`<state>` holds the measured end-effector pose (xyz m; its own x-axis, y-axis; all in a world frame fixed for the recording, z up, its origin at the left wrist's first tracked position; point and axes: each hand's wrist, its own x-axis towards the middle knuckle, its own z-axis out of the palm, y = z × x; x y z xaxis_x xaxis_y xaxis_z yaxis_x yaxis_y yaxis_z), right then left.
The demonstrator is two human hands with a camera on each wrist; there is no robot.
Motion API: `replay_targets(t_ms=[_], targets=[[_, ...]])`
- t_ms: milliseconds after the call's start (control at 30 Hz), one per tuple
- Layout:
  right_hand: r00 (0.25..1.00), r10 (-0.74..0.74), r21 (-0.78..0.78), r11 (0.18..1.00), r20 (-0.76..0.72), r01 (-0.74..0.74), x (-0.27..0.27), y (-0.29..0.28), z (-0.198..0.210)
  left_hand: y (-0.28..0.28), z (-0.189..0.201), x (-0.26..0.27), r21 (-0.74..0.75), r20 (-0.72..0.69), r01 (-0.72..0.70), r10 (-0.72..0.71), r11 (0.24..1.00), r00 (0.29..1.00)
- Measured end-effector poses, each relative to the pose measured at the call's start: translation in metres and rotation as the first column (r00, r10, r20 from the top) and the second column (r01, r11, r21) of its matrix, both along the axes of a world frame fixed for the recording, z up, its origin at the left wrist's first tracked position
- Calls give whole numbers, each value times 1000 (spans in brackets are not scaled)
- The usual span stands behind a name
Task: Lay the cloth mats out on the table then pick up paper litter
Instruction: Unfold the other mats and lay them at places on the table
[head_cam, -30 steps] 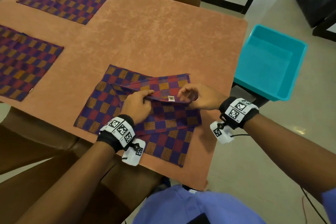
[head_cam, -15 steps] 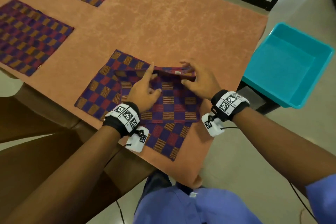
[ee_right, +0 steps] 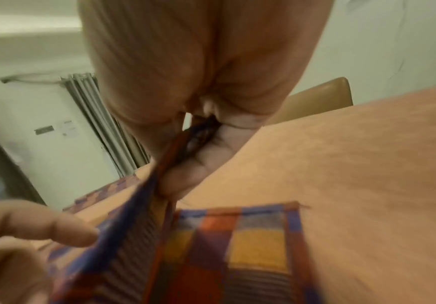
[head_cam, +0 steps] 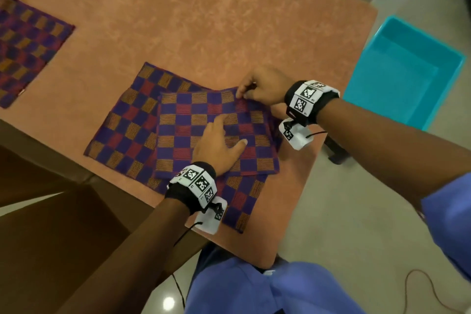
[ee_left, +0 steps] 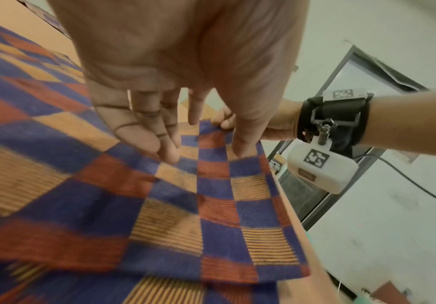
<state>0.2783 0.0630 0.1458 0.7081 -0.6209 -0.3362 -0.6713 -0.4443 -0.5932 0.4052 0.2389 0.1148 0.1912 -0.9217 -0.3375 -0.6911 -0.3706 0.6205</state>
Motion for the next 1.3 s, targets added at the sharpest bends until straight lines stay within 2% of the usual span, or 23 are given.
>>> replay_targets(t_ms=[100, 200, 300, 400, 500, 567, 633, 733, 800, 900, 967, 1067, 1100, 1133, 1167, 1200, 1267, 1300], targets=[[989, -62, 49, 997, 137, 56, 18, -13, 32, -18, 20, -11, -105, -153, -233, 216, 967, 964], [954, -150, 102, 987, 259, 127, 36, -14, 61, -44, 45, -25, -146, -325, -460, 396, 876, 859], [901, -241, 201, 963, 360, 177, 46, -13, 84, -68, 69, -29, -203, -331, -541, 463, 816, 822], [874, -260, 245, 955, 411, 168, 49, -13, 103, -87, 83, -22, -274, -266, -549, 486, 790, 832], [831, -279, 234, 955, 481, 185, 50, -23, 119, -103, 92, -6, -371, -176, -482, 449, 794, 876], [775, -313, 189, 950, 549, 249, 45, -37, 132, -111, 97, 10, -432, -120, -408, 397, 804, 910], [667, -420, 197, 902, 616, 385, 33, -60, 142, -116, 100, 30, -484, -46, -340, 365, 806, 930], [473, -590, 326, 784, 654, 527, 8, -91, 148, -132, 106, 58, -492, 124, -228, 327, 841, 937], [425, -631, 376, 752, 649, 541, -6, -101, 146, -148, 111, 75, -506, 221, -140, 285, 851, 932], [386, -637, 352, 726, 667, 591, -28, -110, 137, -180, 126, 96, -557, 354, 34, 201, 830, 913], [293, -666, 369, 666, 686, 648, -46, -114, 129, -200, 136, 107, -532, 444, 110, 165, 840, 881], [110, -754, 501, 530, 648, 684, -81, -112, 107, -223, 136, 119, -463, 491, 187, 76, 866, 868], [75, -778, 548, 504, 624, 667, -91, -107, 98, -225, 132, 121, -442, 528, 244, 30, 863, 849], [73, -797, 564, 485, 599, 668, -101, -100, 87, -225, 128, 121, -428, 571, 311, -14, 849, 821], [126, -802, 524, 492, 584, 695, -110, -93, 74, -226, 125, 120, -428, 598, 371, -50, 824, 800], [253, -794, 402, 520, 553, 754, -117, -86, 64, -225, 123, 119, -442, 605, 408, -71, 799, 793], [547, -732, 35, 610, 406, 791, -127, -72, 47, -226, 119, 119, -466, 595, 434, -90, 770, 799], [627, -695, -121, 630, 352, 767, -130, -69, 39, -227, 118, 120, -471, 589, 428, -86, 771, 803]])
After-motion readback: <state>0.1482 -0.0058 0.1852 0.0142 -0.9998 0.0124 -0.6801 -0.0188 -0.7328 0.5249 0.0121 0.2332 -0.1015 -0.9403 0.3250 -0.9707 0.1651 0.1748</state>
